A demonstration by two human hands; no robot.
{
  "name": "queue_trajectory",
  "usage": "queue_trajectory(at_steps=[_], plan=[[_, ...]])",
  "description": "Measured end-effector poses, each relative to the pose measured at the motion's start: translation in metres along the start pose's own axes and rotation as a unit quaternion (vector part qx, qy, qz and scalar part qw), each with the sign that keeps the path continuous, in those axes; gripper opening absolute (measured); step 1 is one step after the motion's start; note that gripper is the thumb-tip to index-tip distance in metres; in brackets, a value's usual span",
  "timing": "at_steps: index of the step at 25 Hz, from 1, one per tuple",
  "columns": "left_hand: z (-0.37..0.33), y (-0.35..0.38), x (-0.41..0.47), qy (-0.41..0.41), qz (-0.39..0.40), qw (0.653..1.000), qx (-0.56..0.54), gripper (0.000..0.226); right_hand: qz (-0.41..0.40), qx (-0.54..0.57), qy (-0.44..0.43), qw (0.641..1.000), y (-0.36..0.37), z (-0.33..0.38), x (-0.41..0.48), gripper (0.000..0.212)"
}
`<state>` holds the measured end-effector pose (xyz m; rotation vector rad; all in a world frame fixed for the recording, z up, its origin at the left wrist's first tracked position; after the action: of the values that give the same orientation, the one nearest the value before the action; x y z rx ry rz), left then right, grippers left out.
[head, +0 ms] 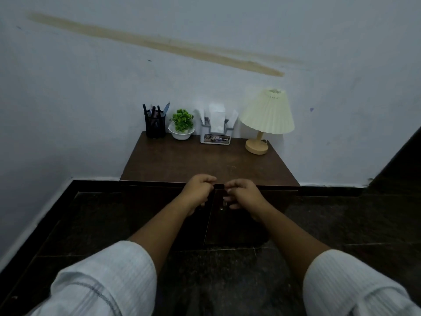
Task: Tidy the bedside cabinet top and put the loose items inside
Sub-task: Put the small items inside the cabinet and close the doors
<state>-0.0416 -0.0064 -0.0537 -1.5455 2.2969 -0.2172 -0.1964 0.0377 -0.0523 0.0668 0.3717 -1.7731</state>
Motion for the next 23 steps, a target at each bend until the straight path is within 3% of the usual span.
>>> queue_trajectory(at_steps=[4, 7, 10, 16, 23], plan=[[-0.023, -0.045, 0.047, 0.055, -0.101, 0.993, -0.001, 0.034, -0.053, -0.003, -0.107, 0.993, -0.011, 0.06, 0.048, 0.015], [-0.033, -0.066, 0.097, 0.071, -0.131, 0.988, 0.027, 0.031, -0.087, -0.027, -0.145, 0.985, -0.022, 0.081, 0.103, 0.017], [-0.032, -0.072, 0.139, 0.073, -0.152, 0.983, 0.079, 0.036, -0.113, -0.054, -0.141, 0.982, -0.033, 0.078, 0.156, 0.036], [-0.024, -0.075, 0.199, 0.072, -0.174, 0.965, 0.18, 0.073, -0.141, -0.145, -0.124, 0.971, -0.038, 0.057, 0.224, 0.074], [-0.019, -0.07, 0.229, 0.104, -0.175, 0.949, 0.242, 0.076, -0.176, -0.201, -0.177, 0.947, -0.035, 0.062, 0.243, 0.061]])
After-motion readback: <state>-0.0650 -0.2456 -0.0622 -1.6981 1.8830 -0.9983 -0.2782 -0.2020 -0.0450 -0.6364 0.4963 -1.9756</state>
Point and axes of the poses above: each hand's wrist, its own x-axis towards the middle knuckle, its own y-axis out of the palm, z = x × y, the point moved 9 cm from there along x, towards the middle knuckle, and after that the axes turned 9 degrees about x, right-handed, at the moved point
